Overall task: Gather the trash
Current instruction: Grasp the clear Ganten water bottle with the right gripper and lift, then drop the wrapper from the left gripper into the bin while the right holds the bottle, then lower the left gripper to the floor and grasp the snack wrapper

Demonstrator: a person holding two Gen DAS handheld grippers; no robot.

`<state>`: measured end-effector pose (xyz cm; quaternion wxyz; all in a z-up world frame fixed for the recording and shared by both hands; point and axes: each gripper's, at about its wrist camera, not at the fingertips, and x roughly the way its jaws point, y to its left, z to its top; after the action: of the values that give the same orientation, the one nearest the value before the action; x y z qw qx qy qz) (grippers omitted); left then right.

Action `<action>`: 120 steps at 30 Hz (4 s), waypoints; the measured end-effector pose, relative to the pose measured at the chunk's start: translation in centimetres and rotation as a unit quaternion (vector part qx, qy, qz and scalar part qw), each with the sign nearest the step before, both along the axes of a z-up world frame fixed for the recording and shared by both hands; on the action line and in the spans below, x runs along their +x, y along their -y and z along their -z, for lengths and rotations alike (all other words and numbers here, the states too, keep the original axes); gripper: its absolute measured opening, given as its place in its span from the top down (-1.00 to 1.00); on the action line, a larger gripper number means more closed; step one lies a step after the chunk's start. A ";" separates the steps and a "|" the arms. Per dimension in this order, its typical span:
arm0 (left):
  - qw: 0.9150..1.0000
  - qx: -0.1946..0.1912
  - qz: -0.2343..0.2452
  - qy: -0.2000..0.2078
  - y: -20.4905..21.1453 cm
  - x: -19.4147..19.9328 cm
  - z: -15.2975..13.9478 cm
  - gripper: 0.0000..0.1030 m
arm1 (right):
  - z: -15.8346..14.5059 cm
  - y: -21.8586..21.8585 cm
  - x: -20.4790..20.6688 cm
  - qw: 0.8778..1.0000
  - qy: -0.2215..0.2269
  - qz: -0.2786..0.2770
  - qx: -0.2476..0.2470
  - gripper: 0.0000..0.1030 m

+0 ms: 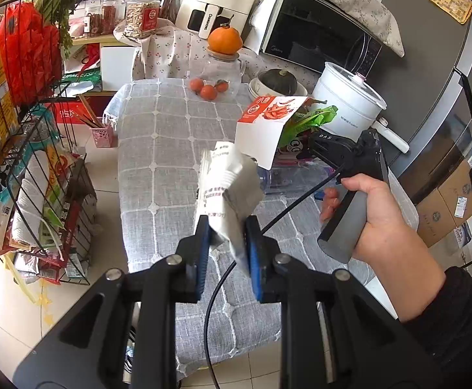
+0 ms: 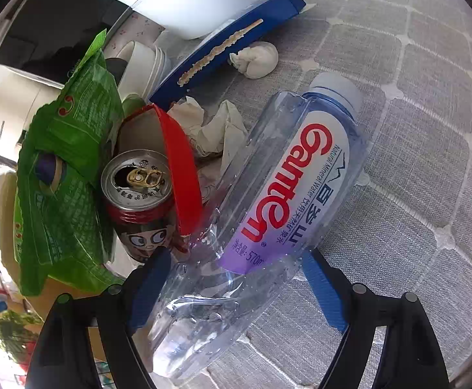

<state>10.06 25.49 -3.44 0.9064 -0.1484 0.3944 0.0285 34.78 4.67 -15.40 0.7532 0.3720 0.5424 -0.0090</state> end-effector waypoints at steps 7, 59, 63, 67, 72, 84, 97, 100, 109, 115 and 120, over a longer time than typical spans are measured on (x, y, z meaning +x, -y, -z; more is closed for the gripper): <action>1.000 -0.001 0.001 0.001 0.4 -0.2 -0.1 0.54 | -0.7 0.8 -0.8 0.999 -0.001 -0.050 -0.021 -0.51; 0.971 0.004 0.239 -0.009 26.9 4.6 2.1 0.54 | -11.3 27.5 -14.4 0.931 0.140 -0.205 -0.269 -0.20; 0.961 0.007 0.276 -0.018 31.3 4.9 3.6 0.54 | -11.2 29.9 -15.6 0.930 0.135 -0.196 -0.280 -0.21; 0.950 0.003 0.310 -0.031 35.3 5.2 5.1 0.54 | -10.7 32.9 -16.8 0.933 0.120 -0.181 -0.288 -0.21; 0.938 0.013 0.344 -0.035 39.5 5.3 6.9 0.54 | -10.1 36.3 -18.0 0.935 0.101 -0.160 -0.299 -0.22; 0.936 0.048 0.345 -0.043 42.1 6.0 9.4 -0.29 | -8.5 40.4 -19.8 0.938 0.067 -0.138 -0.311 -0.23; 0.950 0.076 0.299 -0.050 38.1 5.3 7.7 -0.87 | -6.5 38.8 -18.5 0.931 0.075 -0.135 -0.330 -0.25; 0.951 0.062 0.295 -0.065 36.9 5.2 7.7 -0.87 | -5.7 38.1 -18.2 0.926 0.071 -0.143 -0.343 -0.25; 0.932 0.115 0.317 -0.135 34.8 0.1 15.2 -0.87 | -4.3 38.2 -19.2 0.919 0.062 -0.178 -0.346 -0.25; 0.905 0.120 0.350 -0.210 34.2 -0.5 27.2 -0.48 | -4.3 39.6 -21.0 0.915 0.074 -0.198 -0.342 -0.25; 0.904 0.080 0.347 -0.236 35.2 0.7 33.4 -0.38 | -4.6 40.9 -21.3 0.914 0.079 -0.200 -0.344 -0.25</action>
<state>10.74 -9.76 -36.80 0.7482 0.0819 0.6198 -0.2222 13.44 -36.25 -10.83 0.8612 -0.0268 0.5074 -0.0141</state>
